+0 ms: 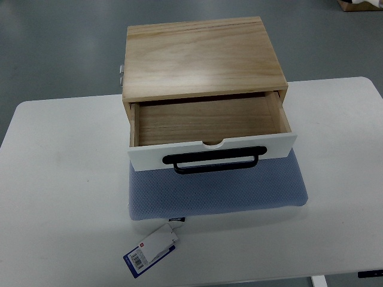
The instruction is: Open wood drawer with right hand
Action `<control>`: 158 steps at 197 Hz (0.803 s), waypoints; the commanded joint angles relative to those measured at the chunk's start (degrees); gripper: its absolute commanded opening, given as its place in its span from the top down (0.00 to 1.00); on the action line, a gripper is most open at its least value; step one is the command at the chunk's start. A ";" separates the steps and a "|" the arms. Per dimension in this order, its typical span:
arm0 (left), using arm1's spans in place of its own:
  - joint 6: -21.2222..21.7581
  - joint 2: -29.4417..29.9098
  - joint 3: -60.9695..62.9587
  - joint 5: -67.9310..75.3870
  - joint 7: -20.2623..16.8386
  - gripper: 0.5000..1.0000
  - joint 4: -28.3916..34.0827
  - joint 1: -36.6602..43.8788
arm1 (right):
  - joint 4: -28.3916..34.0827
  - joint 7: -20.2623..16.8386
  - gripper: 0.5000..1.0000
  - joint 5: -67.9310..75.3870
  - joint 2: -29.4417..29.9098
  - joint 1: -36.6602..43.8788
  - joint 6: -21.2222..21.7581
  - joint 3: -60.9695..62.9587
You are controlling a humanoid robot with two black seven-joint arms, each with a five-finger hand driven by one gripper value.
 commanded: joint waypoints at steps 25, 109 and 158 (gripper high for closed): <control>0.27 0.00 0.01 -0.02 0.01 0.00 0.14 0.09 | -5.08 8.01 0.11 -0.01 8.65 -9.04 0.03 16.79; 0.53 0.00 0.01 -0.02 0.01 0.00 0.14 0.18 | -5.87 11.09 0.11 -0.09 16.73 -15.89 0.11 27.16; 0.62 0.00 0.01 -0.02 0.01 0.00 0.14 0.18 | -5.87 12.23 0.11 -0.09 17.08 -17.30 0.20 26.99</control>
